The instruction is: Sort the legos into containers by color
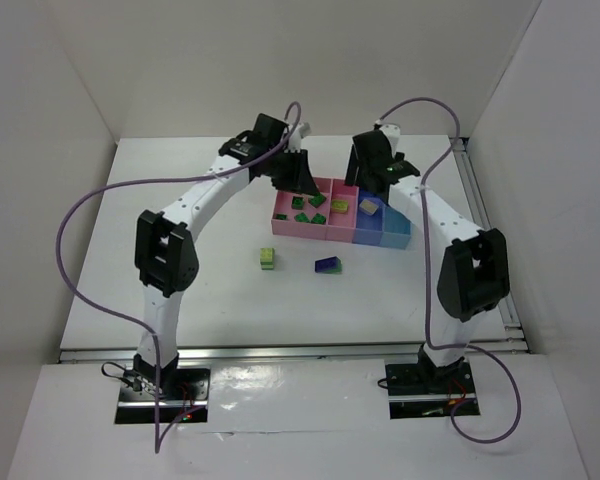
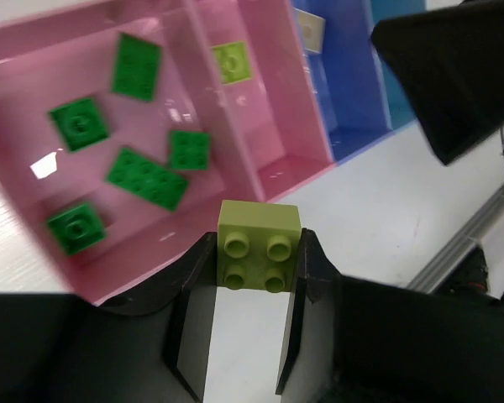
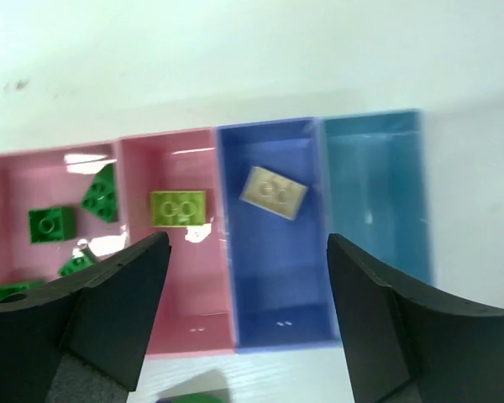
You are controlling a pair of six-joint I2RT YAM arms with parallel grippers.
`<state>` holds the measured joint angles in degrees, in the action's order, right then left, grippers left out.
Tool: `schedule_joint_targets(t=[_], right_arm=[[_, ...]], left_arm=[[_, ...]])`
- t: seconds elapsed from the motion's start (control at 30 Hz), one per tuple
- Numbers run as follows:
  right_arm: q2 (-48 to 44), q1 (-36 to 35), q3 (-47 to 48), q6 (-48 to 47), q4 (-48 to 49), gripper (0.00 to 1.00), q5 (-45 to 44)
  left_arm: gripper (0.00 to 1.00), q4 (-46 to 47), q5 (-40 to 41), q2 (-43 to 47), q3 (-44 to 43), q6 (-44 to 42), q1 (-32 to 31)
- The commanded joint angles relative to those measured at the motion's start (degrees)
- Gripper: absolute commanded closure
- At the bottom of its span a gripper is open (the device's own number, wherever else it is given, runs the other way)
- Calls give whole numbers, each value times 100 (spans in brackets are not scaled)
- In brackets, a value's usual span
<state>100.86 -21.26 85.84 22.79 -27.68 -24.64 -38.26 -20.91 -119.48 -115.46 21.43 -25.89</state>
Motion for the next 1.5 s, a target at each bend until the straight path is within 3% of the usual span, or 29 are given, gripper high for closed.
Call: schedule_joint_targets(t=[0.0, 0.27, 0.4, 0.43, 0.47, 0.57, 0.73, 0.8, 0.93, 0.97, 1.1, 1.23, 1.47], right_arm=[[-584, 51, -339, 462, 97, 17, -1005], [-1674, 499, -1087, 780, 44, 17, -894], [-1955, 623, -1158, 780, 44, 17, -823], [-1956, 623, -1158, 780, 44, 17, -762], [-2008, 675, -1158, 780, -9, 17, -761], [-1948, 675, -1158, 780, -71, 17, -709], [-1894, 675, -1210, 833, 52, 17, -402], [-1842, 675, -1210, 746, 210, 17, -78], [-1702, 623, -1210, 184, 447, 17, 1012], [-1614, 623, -1210, 52, 448, 17, 1249], [-1482, -69, -1437, -607, 448, 17, 2023], [-1342, -886, -1702, -1152, 142, 17, 2130], [-648, -1100, -2063, -1145, -44, 16, 2473]], left_arm=[[100, 82, -440, -504, -380, 343, -266], [100, 187, -502, -1498, -1444, 774, -531], [56, 187, -502, -1859, -1865, 889, -531], [34, 187, -424, -1860, -1927, 889, -531], [24, 187, -423, -1860, -1980, 889, -531], [13, 240, -423, -1860, -2086, 889, -531], [11, 240, -362, -1228, -1727, 670, -531], [15, 179, -178, -747, -1481, 504, -531], [21, 39, 559, 89, -270, 178, -478], [21, 38, 761, 561, 369, 177, -478], [21, 38, 1903, 1742, 1954, 98, -418], [21, 38, 2371, 2585, 3028, 553, -85], [24, 90, 2038, 2948, 3574, 1179, 681]])
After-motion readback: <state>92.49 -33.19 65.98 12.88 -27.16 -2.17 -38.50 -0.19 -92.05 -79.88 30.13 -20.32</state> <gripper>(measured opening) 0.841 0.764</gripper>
